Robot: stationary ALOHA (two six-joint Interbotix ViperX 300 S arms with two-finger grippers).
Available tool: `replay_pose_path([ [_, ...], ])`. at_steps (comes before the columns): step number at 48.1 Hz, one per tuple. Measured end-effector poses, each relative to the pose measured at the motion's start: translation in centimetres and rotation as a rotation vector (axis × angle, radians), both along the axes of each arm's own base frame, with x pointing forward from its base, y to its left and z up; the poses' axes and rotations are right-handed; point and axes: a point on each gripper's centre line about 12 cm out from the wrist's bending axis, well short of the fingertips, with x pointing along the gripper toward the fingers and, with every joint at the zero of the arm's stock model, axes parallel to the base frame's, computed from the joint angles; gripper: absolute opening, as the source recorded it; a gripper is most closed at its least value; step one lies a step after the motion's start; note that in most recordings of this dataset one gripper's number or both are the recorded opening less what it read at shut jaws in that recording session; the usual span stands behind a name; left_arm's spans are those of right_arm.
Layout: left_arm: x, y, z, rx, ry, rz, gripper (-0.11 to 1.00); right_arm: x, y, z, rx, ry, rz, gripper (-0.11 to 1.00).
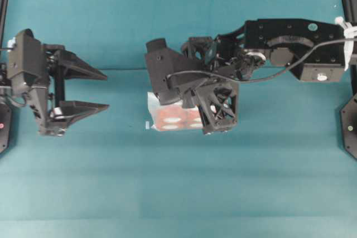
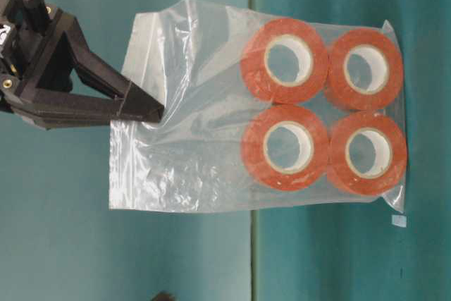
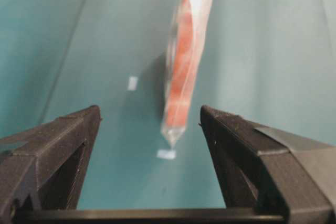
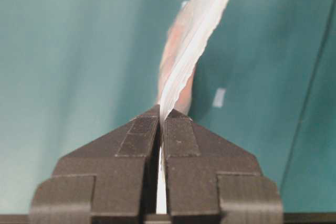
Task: Hand over the clear zip bag and make it stand upright.
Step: 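Reach the open left gripper to the bag's bottom edge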
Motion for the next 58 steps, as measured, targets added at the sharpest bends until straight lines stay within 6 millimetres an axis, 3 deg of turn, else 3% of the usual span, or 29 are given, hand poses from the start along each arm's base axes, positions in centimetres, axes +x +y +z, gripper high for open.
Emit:
replay_pose_path([
  [21,4.5,-2.7,-6.3,-0.109,0.081,-0.060,0.92,0.1,0.0,0.0,-0.003,-0.003,-0.002,0.01],
  [31,7.4,-2.6,-8.2,-0.110,0.104,-0.055,0.93,0.0,-0.1,0.0,-0.005,-0.003,0.000,0.01],
  [45,9.5,-2.0,-11.8,-0.111,0.170,-0.036,0.93,-0.1,-0.1,-0.2,-0.004,0.002,-0.003,0.01],
  [58,11.7,-2.0,-12.2,-0.098,0.140,-0.042,0.93,-0.1,0.0,-0.5,-0.003,0.008,-0.002,0.01],
])
